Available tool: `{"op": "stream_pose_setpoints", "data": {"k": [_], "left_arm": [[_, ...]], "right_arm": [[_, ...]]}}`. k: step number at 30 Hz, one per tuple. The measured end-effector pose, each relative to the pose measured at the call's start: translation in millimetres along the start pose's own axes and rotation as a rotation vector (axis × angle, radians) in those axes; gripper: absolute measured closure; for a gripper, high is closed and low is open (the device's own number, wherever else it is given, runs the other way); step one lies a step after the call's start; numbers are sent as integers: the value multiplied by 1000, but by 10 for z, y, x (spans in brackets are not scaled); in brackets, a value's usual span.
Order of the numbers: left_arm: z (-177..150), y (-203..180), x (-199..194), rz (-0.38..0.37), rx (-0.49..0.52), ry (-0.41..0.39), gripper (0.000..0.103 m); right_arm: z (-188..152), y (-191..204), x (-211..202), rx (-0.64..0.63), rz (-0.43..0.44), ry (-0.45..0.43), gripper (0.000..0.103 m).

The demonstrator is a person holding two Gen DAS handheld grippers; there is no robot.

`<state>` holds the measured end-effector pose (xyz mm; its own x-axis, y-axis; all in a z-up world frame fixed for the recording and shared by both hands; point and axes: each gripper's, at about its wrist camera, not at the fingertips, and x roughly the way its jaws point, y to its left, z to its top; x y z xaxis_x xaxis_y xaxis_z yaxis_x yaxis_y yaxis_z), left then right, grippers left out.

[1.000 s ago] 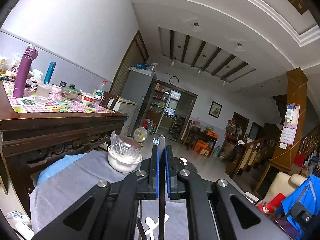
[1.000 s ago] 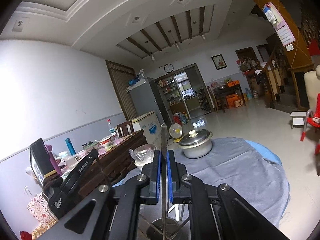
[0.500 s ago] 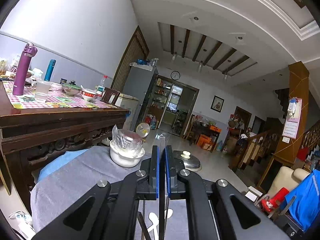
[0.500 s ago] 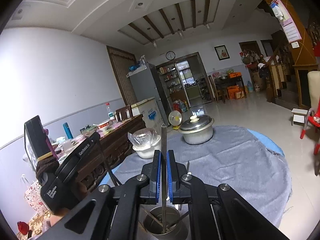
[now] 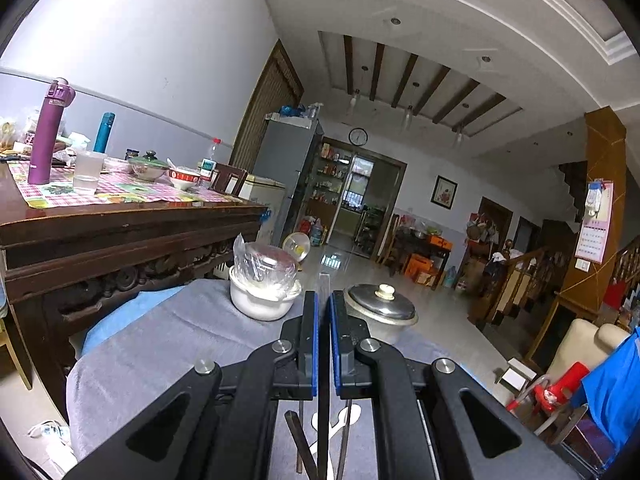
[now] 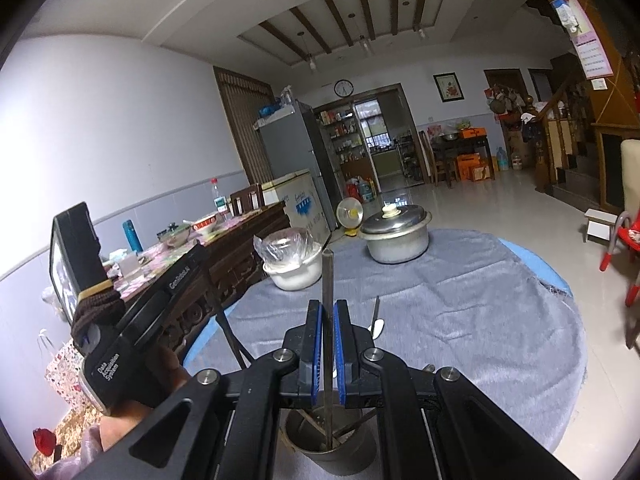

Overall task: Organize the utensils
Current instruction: 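Lower the held chopsticks into the grey perforated holder cup with both tools, then open both tools to release the chopsticks into the holder cup, then withdraw both open tools up and away from the holder cup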

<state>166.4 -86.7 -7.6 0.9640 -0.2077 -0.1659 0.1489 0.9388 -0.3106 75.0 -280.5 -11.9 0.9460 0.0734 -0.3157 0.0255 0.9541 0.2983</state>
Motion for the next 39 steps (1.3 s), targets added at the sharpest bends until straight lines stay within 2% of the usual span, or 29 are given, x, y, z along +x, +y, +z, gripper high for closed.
{"op": "stream_pose_setpoints", "data": {"k": [8, 11, 12, 14, 15, 24, 27, 32, 34, 39], "left_arm": [[-99, 4, 40, 3, 22, 70, 97], [-106, 26, 23, -18, 30, 103, 96], [-103, 36, 17, -22, 35, 110, 93], [-101, 78, 1, -38, 42, 136, 66], [-101, 101, -17, -37, 42, 139, 62], [33, 321, -165, -43, 21, 133, 51], [94, 388, -235, -24, 19, 106, 49], [134, 508, -335, -28, 8, 114, 48], [101, 569, -359, -39, 2, 143, 44], [-109, 681, -335, -67, -30, 255, 43]], "right_arm": [[-87, 4, 158, 2, -17, 98, 95], [-96, -38, 171, 21, -9, 124, 94], [-94, -44, 167, 25, -11, 125, 94], [-88, -66, 147, 35, -8, 132, 93], [-84, -86, 134, 44, -8, 132, 92], [-22, -176, -16, 90, -20, 69, 92], [-2, -148, -29, 79, -16, 70, 92], [-27, -99, -46, 55, -7, 77, 92], [-40, -105, -44, 57, -11, 82, 92], [-57, -139, -50, 73, -12, 80, 92]]}}
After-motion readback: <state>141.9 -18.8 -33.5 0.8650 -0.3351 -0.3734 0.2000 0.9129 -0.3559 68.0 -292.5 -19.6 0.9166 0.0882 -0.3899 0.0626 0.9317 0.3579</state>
